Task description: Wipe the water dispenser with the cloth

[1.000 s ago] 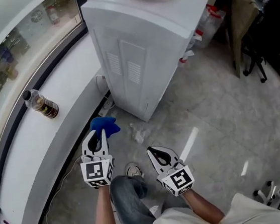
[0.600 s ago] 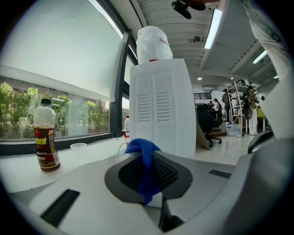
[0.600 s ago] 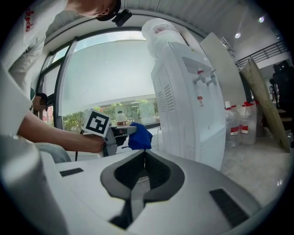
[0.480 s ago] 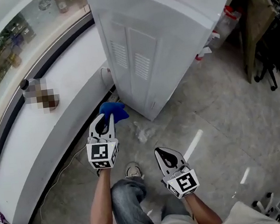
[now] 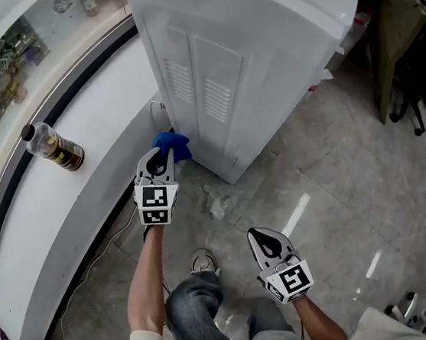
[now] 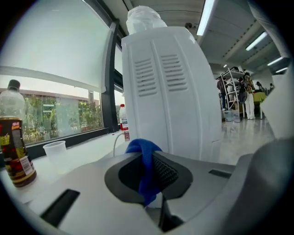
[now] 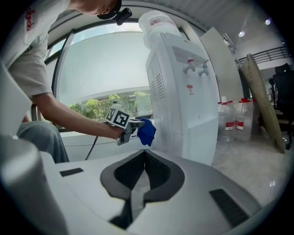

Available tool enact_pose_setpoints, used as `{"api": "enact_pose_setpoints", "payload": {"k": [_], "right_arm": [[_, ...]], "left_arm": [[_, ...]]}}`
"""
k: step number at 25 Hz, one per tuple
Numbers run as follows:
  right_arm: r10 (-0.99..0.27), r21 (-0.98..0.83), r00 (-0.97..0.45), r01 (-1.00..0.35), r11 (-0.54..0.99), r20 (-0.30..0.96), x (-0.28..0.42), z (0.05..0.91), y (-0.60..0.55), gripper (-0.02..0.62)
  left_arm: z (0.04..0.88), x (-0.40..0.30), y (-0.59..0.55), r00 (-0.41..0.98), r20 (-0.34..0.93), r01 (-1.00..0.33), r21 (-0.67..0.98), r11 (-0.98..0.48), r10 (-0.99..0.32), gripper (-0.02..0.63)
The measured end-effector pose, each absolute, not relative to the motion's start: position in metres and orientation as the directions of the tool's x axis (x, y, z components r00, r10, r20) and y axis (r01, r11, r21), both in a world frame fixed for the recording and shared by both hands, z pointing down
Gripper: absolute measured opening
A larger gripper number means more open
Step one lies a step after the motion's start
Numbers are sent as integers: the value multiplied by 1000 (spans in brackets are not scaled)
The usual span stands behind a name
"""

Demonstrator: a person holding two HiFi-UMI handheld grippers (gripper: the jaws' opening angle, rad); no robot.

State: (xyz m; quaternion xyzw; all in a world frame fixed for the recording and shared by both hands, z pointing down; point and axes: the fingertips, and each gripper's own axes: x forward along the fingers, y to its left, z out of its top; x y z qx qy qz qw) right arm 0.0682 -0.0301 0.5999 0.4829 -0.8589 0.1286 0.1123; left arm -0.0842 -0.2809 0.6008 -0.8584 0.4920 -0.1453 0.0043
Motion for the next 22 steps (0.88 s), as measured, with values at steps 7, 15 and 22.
{"api": "enact_pose_setpoints", "payload": {"k": [7,15,22], "right_arm": [[-789,-111,-512,-855,507,340,76,609,-24,15],[-807,-113,-484,-872,476,339,94,614,-17,15],[-814,-108,-486,-872,478,319,103,611,-10,15]], "left_arm": [[605,-92,-328,435,264,-868,-130,-478,-861,37],[605,-62,-327,474,250,-845,-141,-516,-844,37],[604,-6,-274,568,248,-775,-161,-611,-785,37]]}}
